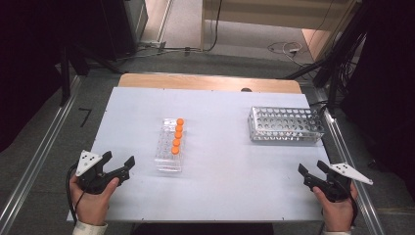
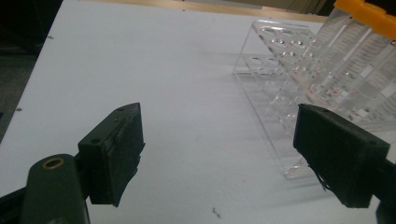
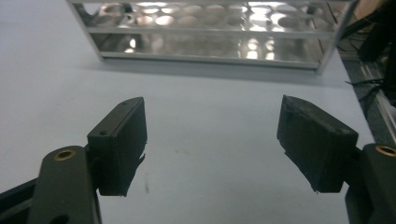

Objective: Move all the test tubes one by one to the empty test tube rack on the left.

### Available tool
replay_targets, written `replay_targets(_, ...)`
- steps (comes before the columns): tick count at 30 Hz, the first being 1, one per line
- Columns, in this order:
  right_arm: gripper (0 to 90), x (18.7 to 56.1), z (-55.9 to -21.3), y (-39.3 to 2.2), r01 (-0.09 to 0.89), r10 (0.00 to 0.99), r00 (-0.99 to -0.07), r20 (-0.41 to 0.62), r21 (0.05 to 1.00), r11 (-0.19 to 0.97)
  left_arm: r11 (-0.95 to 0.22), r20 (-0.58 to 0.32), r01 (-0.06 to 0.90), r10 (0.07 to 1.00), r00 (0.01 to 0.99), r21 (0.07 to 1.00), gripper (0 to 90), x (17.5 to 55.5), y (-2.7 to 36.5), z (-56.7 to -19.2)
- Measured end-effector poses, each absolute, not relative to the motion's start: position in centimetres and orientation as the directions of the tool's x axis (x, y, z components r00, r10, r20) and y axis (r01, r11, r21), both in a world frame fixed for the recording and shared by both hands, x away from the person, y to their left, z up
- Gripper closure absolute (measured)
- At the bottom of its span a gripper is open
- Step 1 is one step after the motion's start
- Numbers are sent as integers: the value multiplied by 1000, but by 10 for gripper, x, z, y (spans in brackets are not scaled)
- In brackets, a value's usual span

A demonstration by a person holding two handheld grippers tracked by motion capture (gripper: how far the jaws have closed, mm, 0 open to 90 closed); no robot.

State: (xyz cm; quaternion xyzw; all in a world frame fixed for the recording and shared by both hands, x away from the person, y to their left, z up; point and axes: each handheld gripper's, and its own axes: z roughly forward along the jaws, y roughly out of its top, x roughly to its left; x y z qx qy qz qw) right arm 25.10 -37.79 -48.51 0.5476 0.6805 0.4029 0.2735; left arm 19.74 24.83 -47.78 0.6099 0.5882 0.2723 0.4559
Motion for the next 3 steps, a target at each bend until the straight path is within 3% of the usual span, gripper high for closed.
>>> replay_targets(3,209,253,-490,-385,543,972,-223,75,838,60,117,-212,483,966,148,868,153,198,251,-482)
